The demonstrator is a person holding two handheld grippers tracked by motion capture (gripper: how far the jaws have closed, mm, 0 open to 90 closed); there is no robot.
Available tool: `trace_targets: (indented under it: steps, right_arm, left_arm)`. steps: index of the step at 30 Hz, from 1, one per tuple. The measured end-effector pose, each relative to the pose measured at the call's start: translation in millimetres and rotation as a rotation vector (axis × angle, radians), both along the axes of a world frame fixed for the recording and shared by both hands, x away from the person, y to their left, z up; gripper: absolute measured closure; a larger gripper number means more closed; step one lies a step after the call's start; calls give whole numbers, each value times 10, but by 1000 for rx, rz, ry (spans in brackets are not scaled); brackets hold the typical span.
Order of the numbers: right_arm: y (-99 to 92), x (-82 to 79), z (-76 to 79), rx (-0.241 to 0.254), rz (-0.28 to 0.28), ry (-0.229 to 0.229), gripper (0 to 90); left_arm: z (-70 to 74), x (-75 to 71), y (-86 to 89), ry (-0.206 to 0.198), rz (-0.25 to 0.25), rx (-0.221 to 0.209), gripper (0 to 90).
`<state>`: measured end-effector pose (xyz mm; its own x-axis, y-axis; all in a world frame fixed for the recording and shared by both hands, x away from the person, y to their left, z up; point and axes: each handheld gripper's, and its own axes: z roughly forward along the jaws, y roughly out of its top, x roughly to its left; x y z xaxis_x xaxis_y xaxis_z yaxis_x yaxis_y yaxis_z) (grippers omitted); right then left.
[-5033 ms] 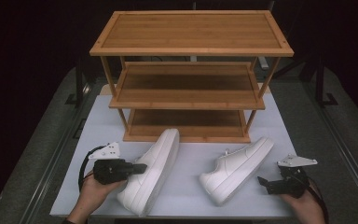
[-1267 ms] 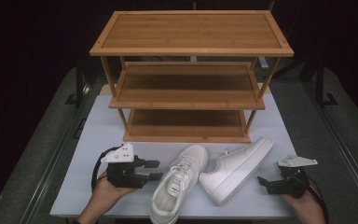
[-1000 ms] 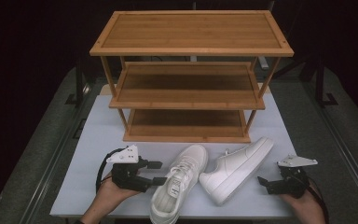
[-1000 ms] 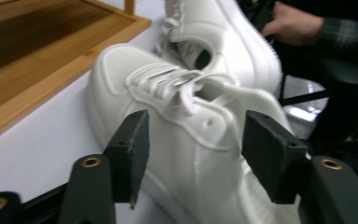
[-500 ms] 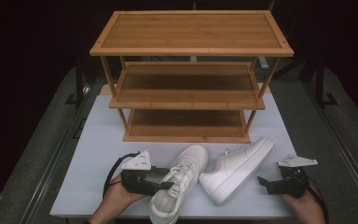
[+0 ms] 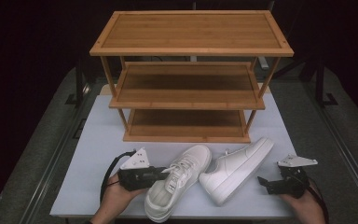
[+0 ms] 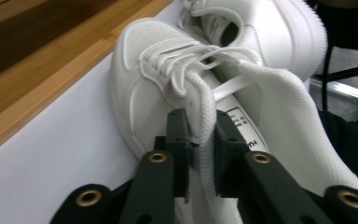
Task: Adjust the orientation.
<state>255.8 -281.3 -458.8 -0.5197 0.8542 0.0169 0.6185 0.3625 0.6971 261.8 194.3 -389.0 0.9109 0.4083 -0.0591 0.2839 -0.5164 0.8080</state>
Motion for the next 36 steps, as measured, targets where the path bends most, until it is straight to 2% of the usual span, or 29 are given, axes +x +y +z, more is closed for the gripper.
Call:
trace_targets:
  steps: [6, 9, 15, 17, 22, 27, 36]
  right_arm:
    - [0, 0, 0, 0, 0, 0, 36]
    - [0, 0, 0, 1, 0, 0, 36]
    - [-1, 0, 0, 1, 0, 0, 36]
    - [-1, 0, 0, 1, 0, 0, 36]
    - [0, 0, 0, 1, 0, 0, 36]
    - [-1, 0, 0, 1, 0, 0, 36]
    - [0, 1, 1, 1, 0, 1, 36]
  left_arm:
    - [6, 25, -1, 3, 13, -1, 838]
    - [13, 19, 5, -11, 20, 4, 841]
    - [78, 39, 107, -17, 49, -22, 849]
    - [92, 51, 161, -4, 55, -34, 849]
    - [104, 45, 225, -7, 68, -43, 849]
    - [132, 13, 370, -16, 102, -51, 850]
    - [123, -14, 772, -31, 222, -61, 849]
